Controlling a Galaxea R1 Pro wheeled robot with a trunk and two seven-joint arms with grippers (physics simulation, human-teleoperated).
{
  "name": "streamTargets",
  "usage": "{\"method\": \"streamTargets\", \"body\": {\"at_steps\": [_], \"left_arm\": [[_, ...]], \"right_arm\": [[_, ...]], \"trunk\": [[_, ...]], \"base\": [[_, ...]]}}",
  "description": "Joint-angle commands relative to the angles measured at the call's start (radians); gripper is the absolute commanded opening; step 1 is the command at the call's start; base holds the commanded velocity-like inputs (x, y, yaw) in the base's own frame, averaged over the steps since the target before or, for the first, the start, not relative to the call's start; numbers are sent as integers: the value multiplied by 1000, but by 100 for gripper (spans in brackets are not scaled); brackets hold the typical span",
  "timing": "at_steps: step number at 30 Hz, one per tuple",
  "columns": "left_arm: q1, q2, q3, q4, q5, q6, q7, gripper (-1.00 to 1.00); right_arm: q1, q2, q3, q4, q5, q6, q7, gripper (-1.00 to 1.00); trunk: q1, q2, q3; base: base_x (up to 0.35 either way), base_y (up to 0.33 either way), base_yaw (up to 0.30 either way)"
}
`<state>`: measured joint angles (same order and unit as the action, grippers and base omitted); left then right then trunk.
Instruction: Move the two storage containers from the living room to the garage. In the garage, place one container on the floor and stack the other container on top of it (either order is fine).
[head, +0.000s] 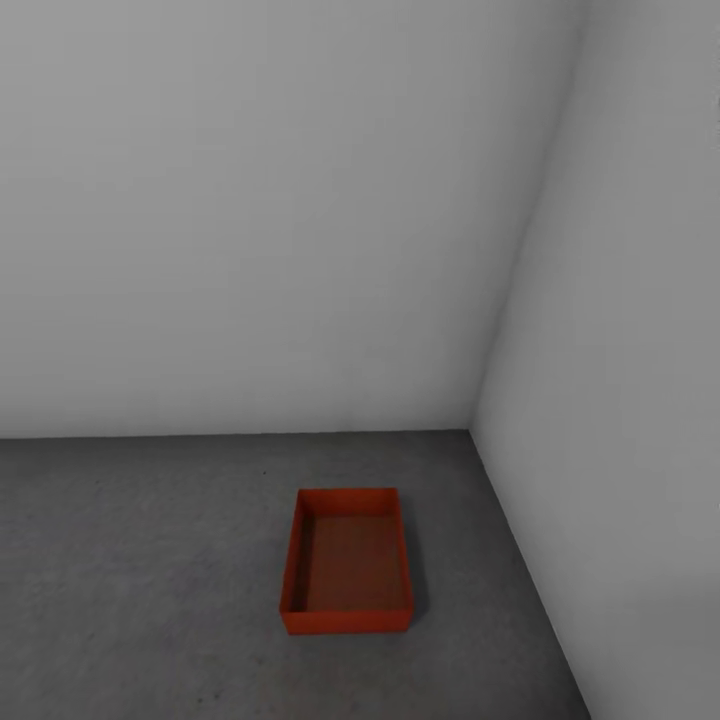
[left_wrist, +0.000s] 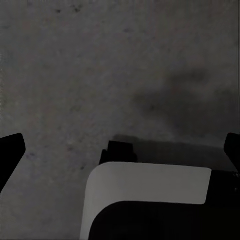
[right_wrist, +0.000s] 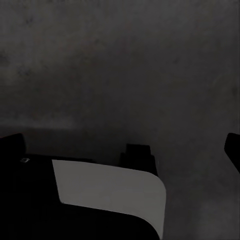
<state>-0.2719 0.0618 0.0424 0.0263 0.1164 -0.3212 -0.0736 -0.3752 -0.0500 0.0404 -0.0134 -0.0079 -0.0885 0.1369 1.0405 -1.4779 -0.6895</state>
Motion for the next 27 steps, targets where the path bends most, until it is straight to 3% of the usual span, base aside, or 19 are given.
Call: {"method": "streamTargets", "body": {"at_steps": [1, 27], "left_arm": [[-1, 0, 4, 3, 9, -4, -8, 100], [-1, 0, 4, 3, 9, -4, -8, 100]], "right_arm": [[-1, 0, 4, 1, -1, -4, 3, 100], [-1, -1, 4, 1, -1, -4, 3, 100]], "trunk": [[-4, 7, 4], [-104, 189, 127]], "base": [[0, 0, 0], [0, 0, 0]]}}
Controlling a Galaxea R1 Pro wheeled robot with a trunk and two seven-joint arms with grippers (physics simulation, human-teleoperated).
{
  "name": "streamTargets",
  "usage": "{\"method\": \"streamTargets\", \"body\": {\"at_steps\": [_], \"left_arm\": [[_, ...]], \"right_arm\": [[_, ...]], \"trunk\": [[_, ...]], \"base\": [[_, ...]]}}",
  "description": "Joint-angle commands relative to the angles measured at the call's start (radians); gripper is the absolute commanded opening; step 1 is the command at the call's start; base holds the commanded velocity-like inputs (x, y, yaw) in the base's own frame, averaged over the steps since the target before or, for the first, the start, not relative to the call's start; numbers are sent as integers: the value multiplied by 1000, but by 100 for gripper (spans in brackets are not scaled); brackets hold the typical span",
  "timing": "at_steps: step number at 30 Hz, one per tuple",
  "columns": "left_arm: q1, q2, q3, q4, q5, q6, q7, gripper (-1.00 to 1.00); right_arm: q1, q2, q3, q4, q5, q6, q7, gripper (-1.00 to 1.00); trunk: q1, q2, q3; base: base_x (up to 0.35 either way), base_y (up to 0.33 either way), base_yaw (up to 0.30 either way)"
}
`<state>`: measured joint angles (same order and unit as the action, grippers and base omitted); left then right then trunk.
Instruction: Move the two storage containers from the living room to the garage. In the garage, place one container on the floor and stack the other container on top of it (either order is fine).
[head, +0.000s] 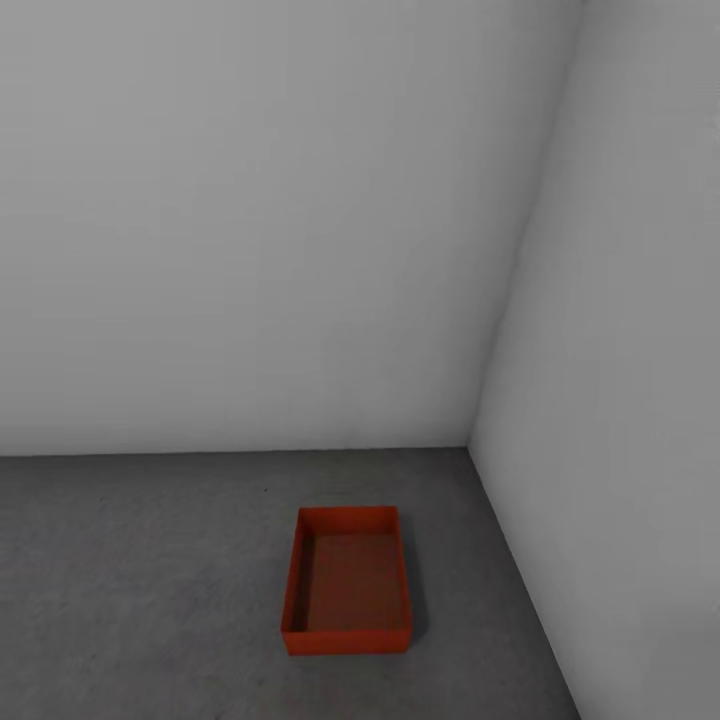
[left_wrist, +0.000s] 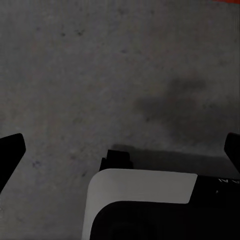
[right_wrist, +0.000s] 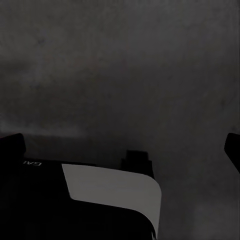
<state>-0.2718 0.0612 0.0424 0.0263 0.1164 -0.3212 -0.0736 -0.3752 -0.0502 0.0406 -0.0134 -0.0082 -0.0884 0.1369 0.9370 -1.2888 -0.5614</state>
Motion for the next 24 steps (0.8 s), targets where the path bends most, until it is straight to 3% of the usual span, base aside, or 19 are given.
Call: {"method": "streamTargets", "body": {"at_steps": [1, 24], "left_arm": [[-1, 0, 4, 3, 9, -4, -8, 100], [0, -1, 4, 3, 9, -4, -8, 100]], "right_arm": [[-1, 0, 4, 1, -1, -4, 3, 100], [-1, 0, 4, 1, -1, -2, 3, 100]], "trunk": [[-4, 7, 4], [-92, 168, 114]], "base": [[0, 0, 0], [0, 0, 0]]}}
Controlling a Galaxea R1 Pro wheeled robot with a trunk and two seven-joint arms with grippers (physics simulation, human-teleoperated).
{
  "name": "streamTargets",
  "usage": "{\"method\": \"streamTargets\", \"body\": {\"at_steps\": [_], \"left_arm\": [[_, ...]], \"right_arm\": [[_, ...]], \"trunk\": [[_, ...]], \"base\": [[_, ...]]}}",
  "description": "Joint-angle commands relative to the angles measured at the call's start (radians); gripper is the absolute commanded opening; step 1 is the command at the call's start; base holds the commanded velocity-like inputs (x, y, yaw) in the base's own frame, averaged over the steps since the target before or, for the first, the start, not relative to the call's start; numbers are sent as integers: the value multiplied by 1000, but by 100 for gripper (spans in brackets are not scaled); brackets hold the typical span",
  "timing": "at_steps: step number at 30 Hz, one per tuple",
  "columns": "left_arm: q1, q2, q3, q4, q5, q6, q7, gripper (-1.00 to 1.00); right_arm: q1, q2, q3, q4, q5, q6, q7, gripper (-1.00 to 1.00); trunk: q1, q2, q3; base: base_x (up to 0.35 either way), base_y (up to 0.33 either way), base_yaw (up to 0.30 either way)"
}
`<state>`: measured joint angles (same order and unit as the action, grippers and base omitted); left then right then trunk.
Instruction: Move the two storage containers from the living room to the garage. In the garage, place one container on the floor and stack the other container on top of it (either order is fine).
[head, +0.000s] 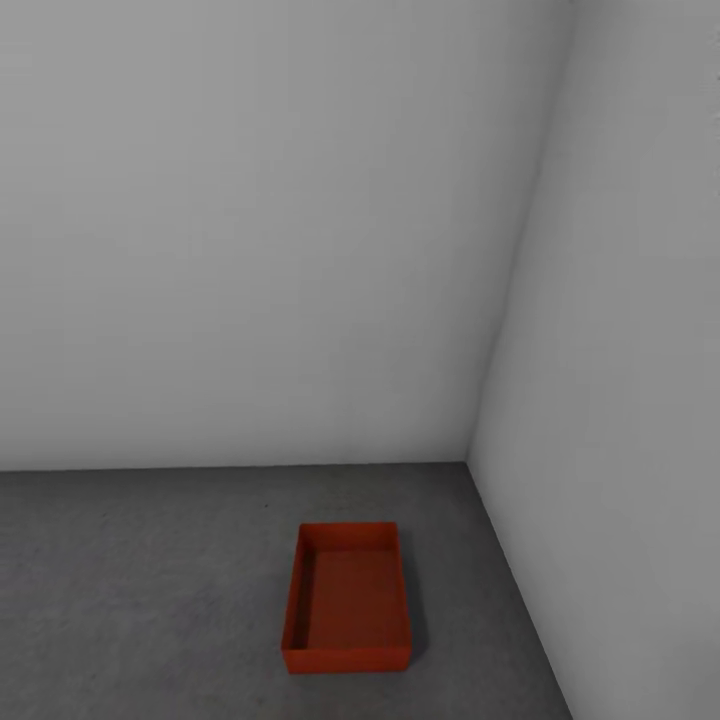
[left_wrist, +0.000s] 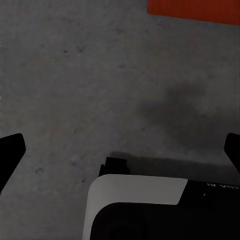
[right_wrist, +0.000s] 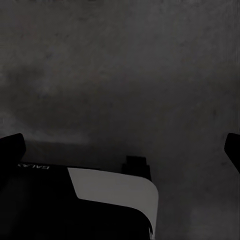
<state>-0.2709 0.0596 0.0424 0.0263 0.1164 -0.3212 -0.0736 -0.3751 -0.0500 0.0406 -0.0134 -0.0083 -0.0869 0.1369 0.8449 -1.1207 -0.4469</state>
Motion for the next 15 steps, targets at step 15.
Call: {"method": "streamTargets", "body": {"at_steps": [15], "left_arm": [[-1, 0, 3, 3, 9, -4, -8, 100]], "right_arm": [[-1, 0, 4, 1, -1, -4, 3, 100]], "trunk": [[-58, 105, 71]], "base": [[0, 0, 0]]}}
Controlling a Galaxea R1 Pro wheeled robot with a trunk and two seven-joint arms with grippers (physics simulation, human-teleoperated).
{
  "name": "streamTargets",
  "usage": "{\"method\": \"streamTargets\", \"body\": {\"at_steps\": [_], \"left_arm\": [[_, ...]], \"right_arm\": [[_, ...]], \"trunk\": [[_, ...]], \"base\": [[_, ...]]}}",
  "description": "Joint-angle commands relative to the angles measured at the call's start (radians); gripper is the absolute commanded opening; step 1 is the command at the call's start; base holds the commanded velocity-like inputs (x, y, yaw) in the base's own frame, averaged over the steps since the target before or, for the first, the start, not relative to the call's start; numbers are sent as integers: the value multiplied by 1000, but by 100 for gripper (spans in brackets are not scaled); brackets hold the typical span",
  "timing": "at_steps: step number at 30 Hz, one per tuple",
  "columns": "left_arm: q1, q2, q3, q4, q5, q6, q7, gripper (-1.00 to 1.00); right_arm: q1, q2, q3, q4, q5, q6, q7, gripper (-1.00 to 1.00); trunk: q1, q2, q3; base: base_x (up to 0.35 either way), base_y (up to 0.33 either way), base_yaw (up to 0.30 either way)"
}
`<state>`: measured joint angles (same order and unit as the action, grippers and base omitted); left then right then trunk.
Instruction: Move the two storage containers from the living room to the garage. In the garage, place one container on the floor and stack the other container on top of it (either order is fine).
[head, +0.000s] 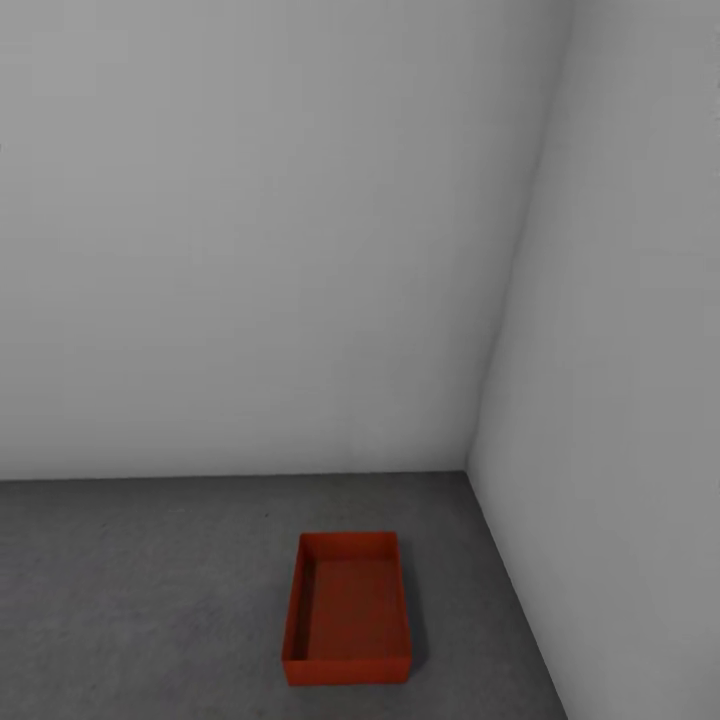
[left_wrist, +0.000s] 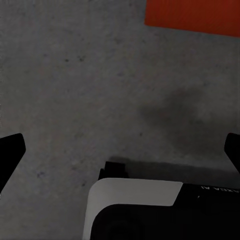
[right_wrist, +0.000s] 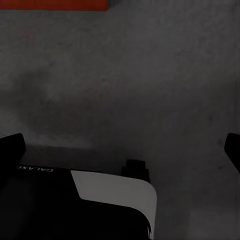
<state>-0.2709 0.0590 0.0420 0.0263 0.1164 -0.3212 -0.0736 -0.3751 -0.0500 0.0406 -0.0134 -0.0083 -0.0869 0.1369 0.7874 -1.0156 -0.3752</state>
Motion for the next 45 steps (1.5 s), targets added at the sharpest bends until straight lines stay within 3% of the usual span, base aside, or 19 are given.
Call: {"method": "streamTargets", "body": {"at_steps": [1, 10, 45], "left_arm": [[-1, 0, 3, 3, 9, -4, -8, 100], [-1, -1, 3, 3, 9, -4, -8, 100], [-1, -4, 2, 3, 9, -2, -8, 100]], "right_arm": [[-1, 0, 4, 1, -1, -4, 3, 100], [-1, -1, 4, 1, -1, -4, 3, 100], [-1, 1, 4, 1, -1, -4, 3, 100]], "trunk": [[-4, 7, 4], [-38, 70, 45], [-173, 315, 161]], "base": [[0, 0, 0], [0, 0, 0], [0, 0, 0]]}}
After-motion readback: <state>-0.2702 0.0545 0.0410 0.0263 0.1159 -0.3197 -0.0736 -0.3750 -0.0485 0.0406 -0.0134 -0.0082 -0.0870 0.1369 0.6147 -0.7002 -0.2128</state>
